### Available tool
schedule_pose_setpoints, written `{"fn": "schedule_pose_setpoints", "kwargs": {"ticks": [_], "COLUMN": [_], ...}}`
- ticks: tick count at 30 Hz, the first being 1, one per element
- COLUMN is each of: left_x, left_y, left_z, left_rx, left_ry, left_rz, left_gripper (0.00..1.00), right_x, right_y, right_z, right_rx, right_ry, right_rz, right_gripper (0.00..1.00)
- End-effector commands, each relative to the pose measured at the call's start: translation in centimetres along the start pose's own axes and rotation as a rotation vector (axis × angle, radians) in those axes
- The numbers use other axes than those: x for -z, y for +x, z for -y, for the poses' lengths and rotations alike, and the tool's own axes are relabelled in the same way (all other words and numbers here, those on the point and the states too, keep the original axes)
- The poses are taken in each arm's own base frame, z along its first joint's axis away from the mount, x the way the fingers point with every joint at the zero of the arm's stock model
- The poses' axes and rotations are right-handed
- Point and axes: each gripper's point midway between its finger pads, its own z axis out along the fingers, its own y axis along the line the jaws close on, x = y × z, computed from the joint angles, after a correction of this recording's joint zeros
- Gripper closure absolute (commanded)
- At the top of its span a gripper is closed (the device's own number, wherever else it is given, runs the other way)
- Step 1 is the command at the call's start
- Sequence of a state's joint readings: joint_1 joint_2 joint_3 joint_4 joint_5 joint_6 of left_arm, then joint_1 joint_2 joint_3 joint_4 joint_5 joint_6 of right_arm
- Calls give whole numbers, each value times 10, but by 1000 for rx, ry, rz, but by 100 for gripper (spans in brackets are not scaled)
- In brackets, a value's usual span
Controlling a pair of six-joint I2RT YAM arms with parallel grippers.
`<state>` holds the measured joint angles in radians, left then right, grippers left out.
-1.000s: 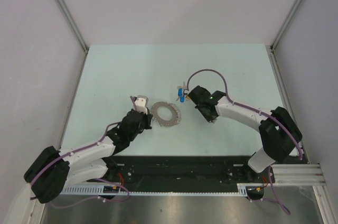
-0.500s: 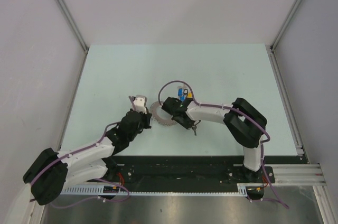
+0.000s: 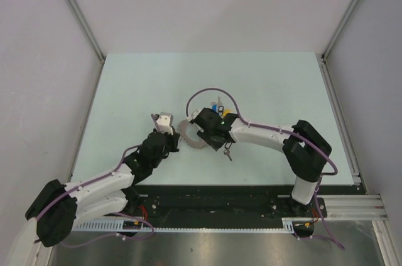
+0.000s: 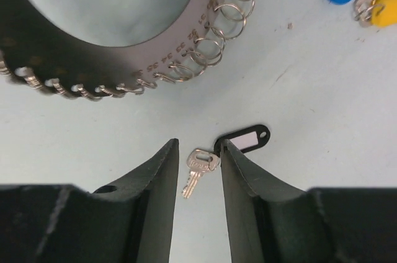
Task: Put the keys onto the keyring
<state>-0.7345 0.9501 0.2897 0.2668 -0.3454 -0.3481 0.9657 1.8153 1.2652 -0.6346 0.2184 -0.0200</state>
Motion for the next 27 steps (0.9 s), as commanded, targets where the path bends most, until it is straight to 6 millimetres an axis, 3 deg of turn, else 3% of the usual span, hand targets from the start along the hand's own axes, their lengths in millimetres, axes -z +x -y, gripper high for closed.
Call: {"fn": "schedule_pose_setpoints", "kwargs": {"ticks": [1, 3, 4, 5, 6, 8, 9, 10, 13, 14, 17, 22, 27], "left_x": [2, 2, 2, 2, 1, 1, 1, 0, 0, 0, -1, -1, -2], "left_y": [-13, -14, -13, -13, -13, -13, -13, -12, -12, -10, -10, -10, -9], "left_z": [-4, -5, -5, -5, -5, -3, -3, -3, -2, -2, -1, 0, 0], "left_rx": [16, 16, 14, 14, 14, 15, 14, 13, 14, 13, 15, 14, 12], "left_ry": [-25, -26, -29, -26, -25, -20, -17, -17, -15, -14, -8, -5, -5], "left_rz": [62, 68, 68, 67, 66, 66, 64, 60, 60, 55, 54, 53, 47], "left_gripper": [100, 100, 100, 100, 100, 100, 100, 99, 99, 100, 100, 100, 100], "right_x": [25, 41, 36, 39, 54, 48, 55, 55, 67, 60, 57, 52, 32], "right_y": [-26, -38, -23, -22, -32, -12, -20, -6, -9, 2, 8, 5, 12], "right_z": [7, 18, 19, 25, 27, 28, 28, 27, 31, 30, 30, 27, 22], "right_rx": [-73, -143, -159, -188, -249, -310, -377, -410, -547, -566, -648, -698, -732], "right_ry": [-52, -30, -19, 12, 13, 28, 13, 8, -8, -2, -2, -10, 1], "right_rz": [195, 308, 301, 330, 423, 442, 513, 525, 645, 638, 676, 708, 658], "right_gripper": [63, 63, 63, 63, 63, 63, 63, 63, 64, 64, 65, 65, 68]}}
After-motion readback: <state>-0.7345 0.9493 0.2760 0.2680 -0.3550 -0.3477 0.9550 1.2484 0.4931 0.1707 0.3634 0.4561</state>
